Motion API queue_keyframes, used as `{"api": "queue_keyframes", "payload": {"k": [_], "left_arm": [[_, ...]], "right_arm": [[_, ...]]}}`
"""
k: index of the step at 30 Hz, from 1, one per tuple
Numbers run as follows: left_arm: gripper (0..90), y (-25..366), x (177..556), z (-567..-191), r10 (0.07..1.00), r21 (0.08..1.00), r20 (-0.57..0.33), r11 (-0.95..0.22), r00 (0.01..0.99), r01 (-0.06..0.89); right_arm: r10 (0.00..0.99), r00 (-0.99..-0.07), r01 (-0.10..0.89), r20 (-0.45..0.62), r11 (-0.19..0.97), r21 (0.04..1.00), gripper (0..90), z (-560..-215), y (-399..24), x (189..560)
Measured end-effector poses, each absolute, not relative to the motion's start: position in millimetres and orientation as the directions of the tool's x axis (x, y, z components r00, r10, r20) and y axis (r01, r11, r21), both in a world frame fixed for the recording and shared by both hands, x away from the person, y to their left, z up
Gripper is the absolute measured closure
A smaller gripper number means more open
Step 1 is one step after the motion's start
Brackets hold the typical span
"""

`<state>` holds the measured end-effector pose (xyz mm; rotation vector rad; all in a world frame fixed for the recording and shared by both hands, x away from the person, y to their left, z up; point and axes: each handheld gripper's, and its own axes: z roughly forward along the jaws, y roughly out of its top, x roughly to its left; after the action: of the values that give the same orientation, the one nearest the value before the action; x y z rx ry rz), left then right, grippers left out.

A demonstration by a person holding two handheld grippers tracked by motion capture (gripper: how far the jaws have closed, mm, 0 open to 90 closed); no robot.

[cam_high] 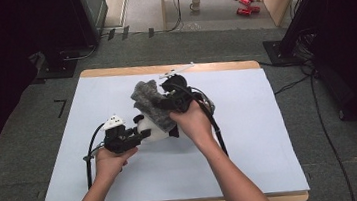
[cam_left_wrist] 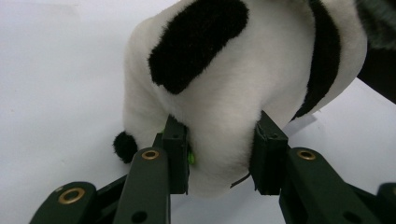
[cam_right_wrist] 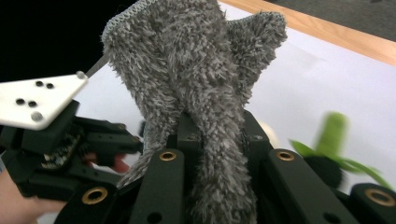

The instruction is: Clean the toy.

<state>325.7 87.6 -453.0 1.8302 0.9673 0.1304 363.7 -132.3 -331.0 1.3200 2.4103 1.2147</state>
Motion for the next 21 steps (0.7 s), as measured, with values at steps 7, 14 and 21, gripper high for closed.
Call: {"api": "queue_keyframes", "payload": {"k": [7,14,21], "left_arm": [[63.4,87.3,325.7,-454.1,0.684,0.8,-0.334,-0.159,0.649,0.579],[63.1,82.7,325.9,-454.9,0.695,0.796,-0.321,-0.171,0.644,0.581],[63.0,83.8,327.5,-454.5,0.696,0.789,-0.33,-0.169,0.638,0.591]], "right_arm": [[0.757,-0.611,0.672,0.231,0.342,0.657,75.4,-356.9,-101.5,369.4],[0.77,-0.614,0.651,0.173,0.37,0.663,75.6,-364.6,-111.0,369.0],[0.796,-0.577,0.678,0.183,0.342,0.651,75.6,-363.5,-132.2,369.4]]}}
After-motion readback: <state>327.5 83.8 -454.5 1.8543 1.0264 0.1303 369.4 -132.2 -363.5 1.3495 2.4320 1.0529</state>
